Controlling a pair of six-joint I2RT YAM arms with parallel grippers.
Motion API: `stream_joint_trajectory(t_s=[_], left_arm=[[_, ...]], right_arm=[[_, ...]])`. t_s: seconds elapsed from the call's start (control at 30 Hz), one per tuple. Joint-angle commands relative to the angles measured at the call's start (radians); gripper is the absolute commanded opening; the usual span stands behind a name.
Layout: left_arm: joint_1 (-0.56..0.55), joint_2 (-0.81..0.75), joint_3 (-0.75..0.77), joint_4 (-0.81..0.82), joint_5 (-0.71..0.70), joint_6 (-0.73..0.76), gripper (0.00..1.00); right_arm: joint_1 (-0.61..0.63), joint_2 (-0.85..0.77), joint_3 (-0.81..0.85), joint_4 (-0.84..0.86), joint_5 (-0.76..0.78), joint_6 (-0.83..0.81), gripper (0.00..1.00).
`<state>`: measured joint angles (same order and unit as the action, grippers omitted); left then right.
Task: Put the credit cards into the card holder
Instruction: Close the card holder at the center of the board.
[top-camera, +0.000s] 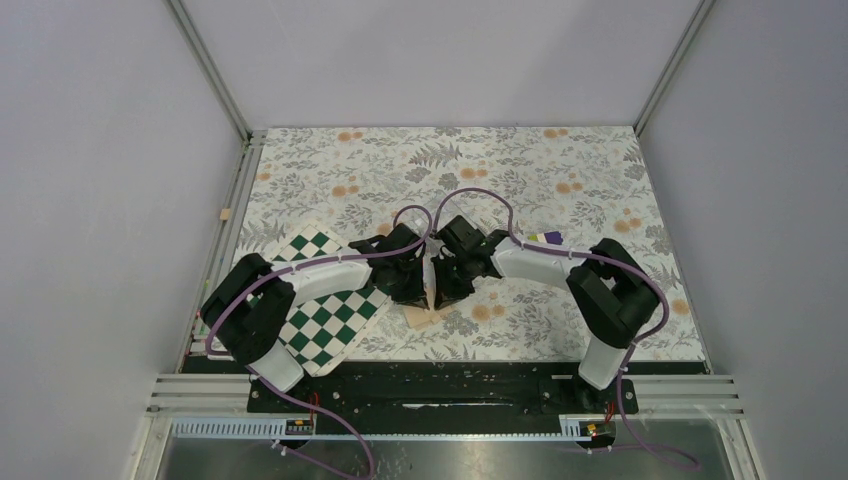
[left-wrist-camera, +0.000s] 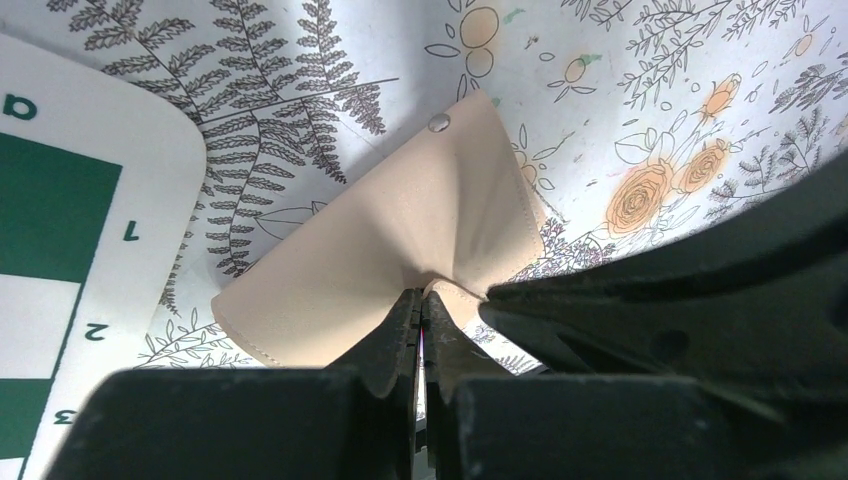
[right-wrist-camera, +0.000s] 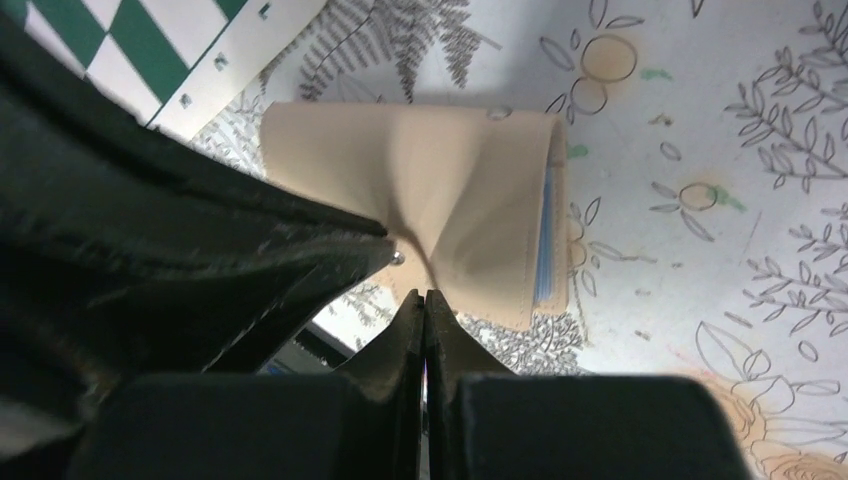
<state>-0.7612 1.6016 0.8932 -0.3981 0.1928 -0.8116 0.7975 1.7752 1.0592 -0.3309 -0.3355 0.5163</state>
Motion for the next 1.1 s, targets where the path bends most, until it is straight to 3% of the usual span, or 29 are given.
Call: stream_joint_trajectory(t_s=[0.0, 0.4, 0.77, 0.97, 1.07], left_arm=[[0.006, 0.011, -0.010, 0.035, 0.007, 0.009, 0.00], [0.005, 0.019, -0.022, 0.040, 0.013, 0.006, 0.00], [0.006, 0.014, -0.029, 0.022, -0.009, 0.001, 0.00], [0.006, -0.042, 0.033, -0.072, -0.096, 0.030, 0.26], [0.007, -0.079, 0.060, -0.108, -0.134, 0.045, 0.33]], right_arm=[[0.002, -0.086, -0.027, 0.023, -0.045, -0.009, 0.00], [0.013, 0.016, 0.001, 0.067, -0.090, 0.010, 0.00], [0.046, 0.126, 0.004, -0.016, 0.059, 0.006, 0.00], [0.046, 0.113, -0.028, -0.073, 0.135, -0.003, 0.00], [0.046, 0.098, -0.029, -0.079, 0.138, -0.006, 0.00]])
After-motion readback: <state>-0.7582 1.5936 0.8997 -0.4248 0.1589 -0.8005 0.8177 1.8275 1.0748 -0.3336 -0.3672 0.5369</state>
